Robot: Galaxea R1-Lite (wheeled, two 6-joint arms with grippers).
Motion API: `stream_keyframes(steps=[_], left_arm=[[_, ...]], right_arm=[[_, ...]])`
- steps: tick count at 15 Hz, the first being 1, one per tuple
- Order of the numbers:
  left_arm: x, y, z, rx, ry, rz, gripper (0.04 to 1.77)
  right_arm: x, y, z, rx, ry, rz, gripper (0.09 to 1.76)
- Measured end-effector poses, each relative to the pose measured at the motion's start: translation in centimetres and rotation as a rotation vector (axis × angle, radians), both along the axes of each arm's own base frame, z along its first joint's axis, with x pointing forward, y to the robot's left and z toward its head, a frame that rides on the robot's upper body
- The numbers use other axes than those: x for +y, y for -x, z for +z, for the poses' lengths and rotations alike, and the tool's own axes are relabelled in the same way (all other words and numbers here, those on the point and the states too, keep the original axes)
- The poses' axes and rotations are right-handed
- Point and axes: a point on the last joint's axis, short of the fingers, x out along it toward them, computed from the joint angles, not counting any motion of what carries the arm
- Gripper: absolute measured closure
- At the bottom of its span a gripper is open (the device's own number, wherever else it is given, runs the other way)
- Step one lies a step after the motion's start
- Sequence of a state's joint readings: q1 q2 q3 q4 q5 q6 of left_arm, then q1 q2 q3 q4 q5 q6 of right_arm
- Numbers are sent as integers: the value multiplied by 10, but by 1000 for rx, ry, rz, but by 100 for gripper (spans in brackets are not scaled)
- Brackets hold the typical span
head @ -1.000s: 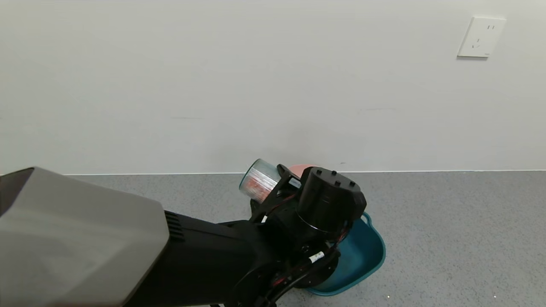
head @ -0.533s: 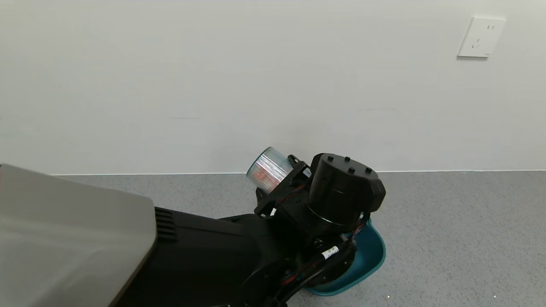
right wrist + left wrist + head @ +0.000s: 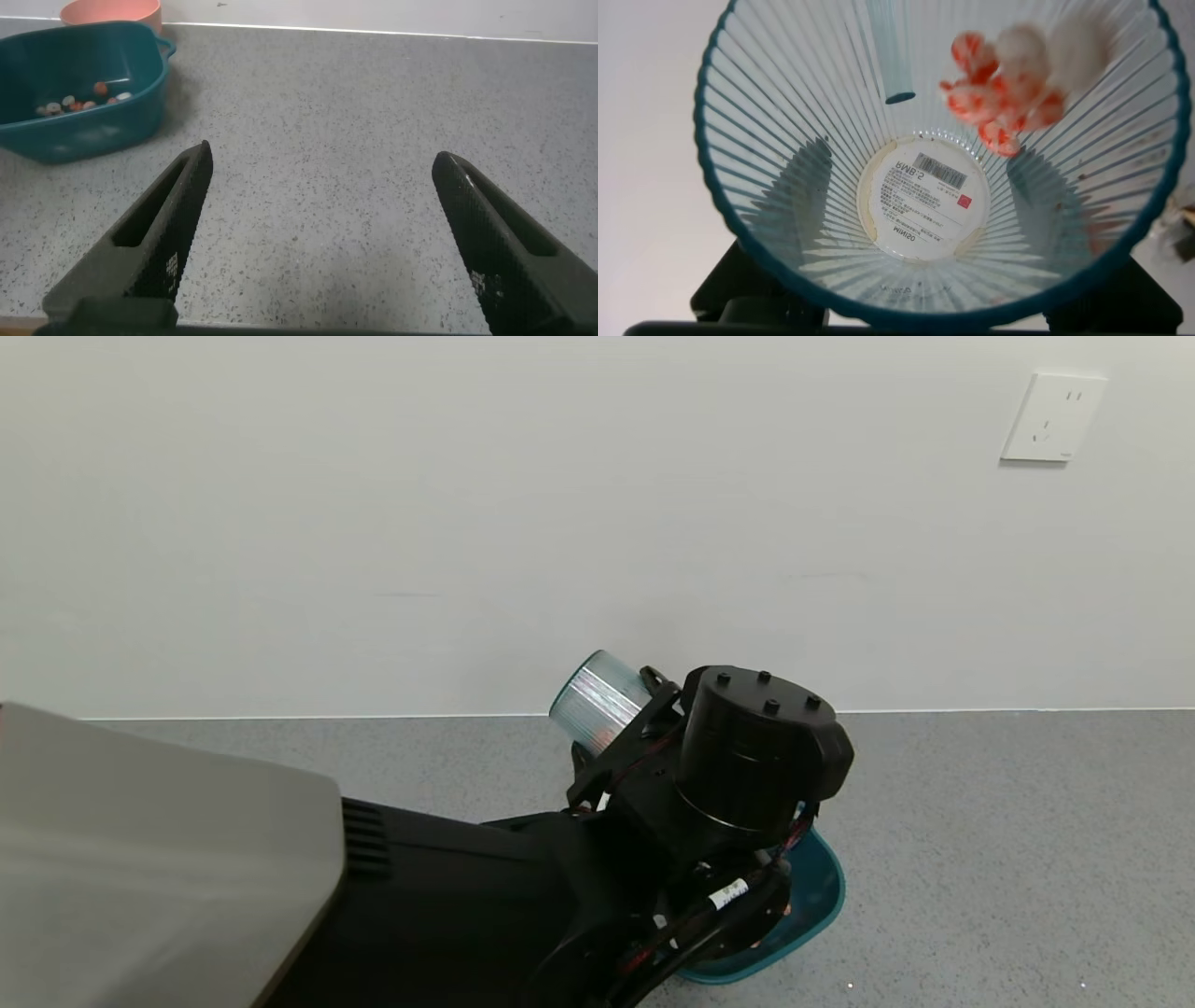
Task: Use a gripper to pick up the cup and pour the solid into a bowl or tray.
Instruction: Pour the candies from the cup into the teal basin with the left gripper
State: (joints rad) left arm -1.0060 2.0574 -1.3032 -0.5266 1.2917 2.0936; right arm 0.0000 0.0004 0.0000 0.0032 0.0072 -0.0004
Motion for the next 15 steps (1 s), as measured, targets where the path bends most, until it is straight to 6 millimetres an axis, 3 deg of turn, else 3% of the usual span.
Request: stream_keyframes(steps=[4, 10, 15], left_arm=[[6, -5, -5, -119, 210, 5, 53], [25, -3, -24, -190, 312, 30, 53], [31, -1, -19, -278, 443, 61, 53]], right_arm=[[0, 0, 0, 0, 1, 0, 14], [0, 0, 0, 0, 0, 0, 14], [0, 0, 0, 0, 0, 0, 14]])
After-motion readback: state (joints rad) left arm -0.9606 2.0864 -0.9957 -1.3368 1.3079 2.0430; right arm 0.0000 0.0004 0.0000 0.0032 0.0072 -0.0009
